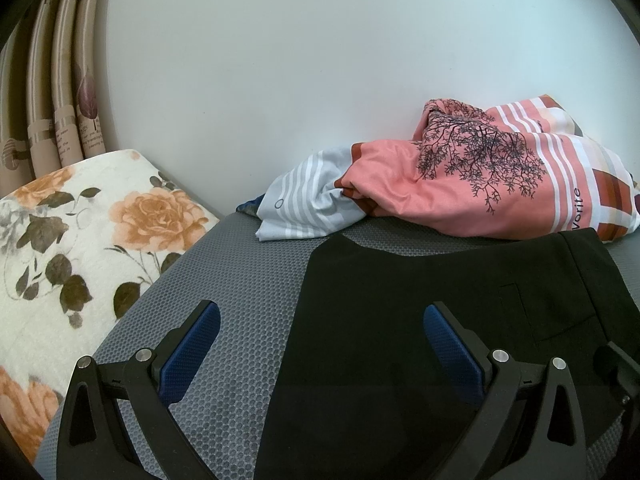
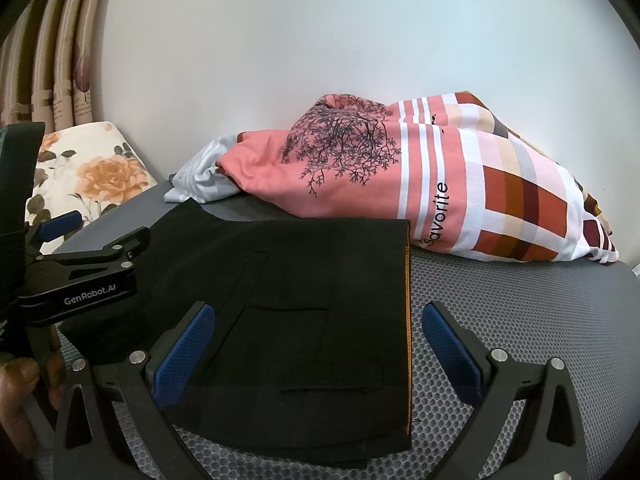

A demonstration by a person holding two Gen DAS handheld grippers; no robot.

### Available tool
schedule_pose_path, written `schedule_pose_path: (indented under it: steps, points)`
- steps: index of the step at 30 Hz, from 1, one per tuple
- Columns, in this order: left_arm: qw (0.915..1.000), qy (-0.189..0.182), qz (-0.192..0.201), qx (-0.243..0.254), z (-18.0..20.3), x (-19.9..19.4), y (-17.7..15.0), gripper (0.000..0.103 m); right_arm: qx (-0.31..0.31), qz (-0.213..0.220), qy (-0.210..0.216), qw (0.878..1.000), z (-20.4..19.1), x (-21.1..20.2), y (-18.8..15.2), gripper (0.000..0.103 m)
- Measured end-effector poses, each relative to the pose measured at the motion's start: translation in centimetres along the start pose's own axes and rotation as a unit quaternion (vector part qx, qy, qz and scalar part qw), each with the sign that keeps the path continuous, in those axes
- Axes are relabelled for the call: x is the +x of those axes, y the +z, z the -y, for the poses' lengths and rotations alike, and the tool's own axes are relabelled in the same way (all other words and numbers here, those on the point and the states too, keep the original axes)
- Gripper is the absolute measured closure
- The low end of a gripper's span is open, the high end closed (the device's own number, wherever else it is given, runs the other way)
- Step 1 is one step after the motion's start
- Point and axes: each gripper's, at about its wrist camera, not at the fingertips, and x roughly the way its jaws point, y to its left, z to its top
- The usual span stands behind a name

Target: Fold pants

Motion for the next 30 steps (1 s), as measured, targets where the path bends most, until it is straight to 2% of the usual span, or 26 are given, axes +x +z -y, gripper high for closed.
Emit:
schedule_pose_path:
  steps: [30]
  points:
    - [0.9996, 0.027, 0.010, 0.001, -0.38, -0.09, 0.14, 0.000, -0.006, -0.005, 0.000, 1.000, -0.74, 0.00, -0.11, 0.001]
